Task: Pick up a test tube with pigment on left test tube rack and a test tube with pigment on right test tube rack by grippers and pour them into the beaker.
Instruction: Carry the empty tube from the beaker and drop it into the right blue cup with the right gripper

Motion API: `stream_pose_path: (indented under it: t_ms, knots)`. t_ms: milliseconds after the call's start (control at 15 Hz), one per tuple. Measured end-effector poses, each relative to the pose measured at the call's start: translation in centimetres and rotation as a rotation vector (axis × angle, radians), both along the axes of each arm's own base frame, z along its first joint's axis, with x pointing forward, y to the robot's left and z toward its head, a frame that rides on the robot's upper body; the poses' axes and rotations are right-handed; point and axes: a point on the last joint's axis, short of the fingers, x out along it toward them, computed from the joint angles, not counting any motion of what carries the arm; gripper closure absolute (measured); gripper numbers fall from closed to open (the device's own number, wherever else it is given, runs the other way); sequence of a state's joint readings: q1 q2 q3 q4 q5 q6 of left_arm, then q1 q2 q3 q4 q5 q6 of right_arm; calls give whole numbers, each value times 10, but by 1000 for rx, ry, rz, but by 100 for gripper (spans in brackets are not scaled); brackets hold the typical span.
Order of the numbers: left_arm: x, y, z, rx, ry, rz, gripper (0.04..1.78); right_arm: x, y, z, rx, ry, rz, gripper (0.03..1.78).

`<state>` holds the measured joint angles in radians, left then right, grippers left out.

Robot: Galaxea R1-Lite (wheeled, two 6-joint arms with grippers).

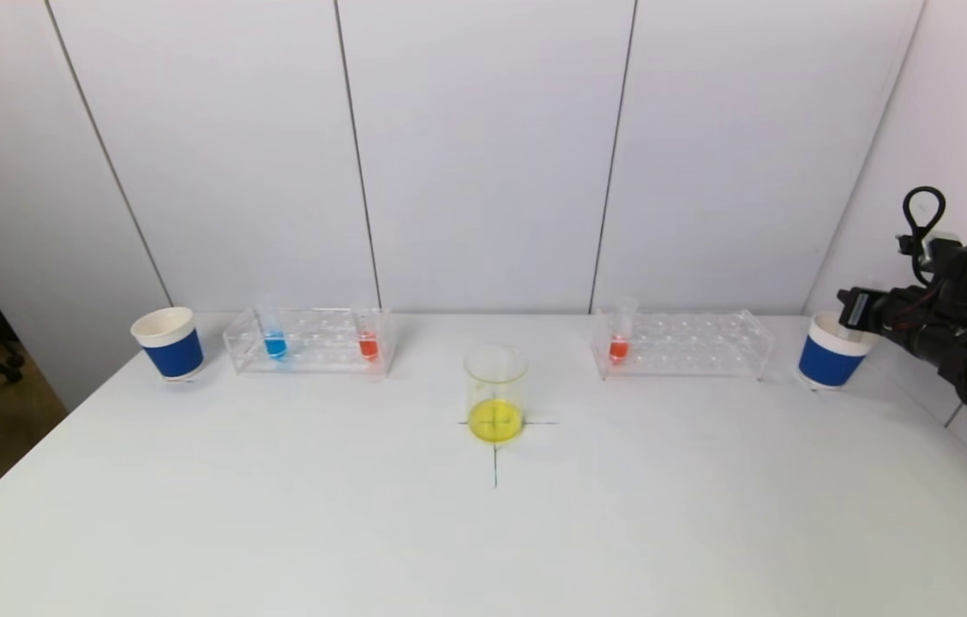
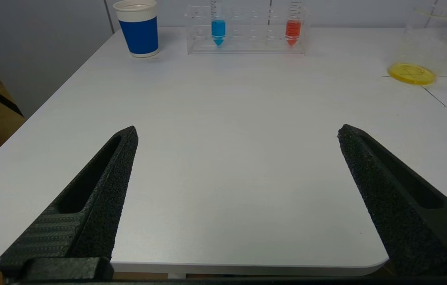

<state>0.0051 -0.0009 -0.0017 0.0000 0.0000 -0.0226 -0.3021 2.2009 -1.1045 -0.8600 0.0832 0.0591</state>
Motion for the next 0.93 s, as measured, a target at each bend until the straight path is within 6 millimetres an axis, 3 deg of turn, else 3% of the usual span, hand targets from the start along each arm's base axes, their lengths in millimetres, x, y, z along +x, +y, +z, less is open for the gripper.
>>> stream_pose_path:
  t_ms: [933]
  knots:
    - [0, 0, 0, 0, 0, -1, 6, -2, 1, -6, 6, 18, 1, 131]
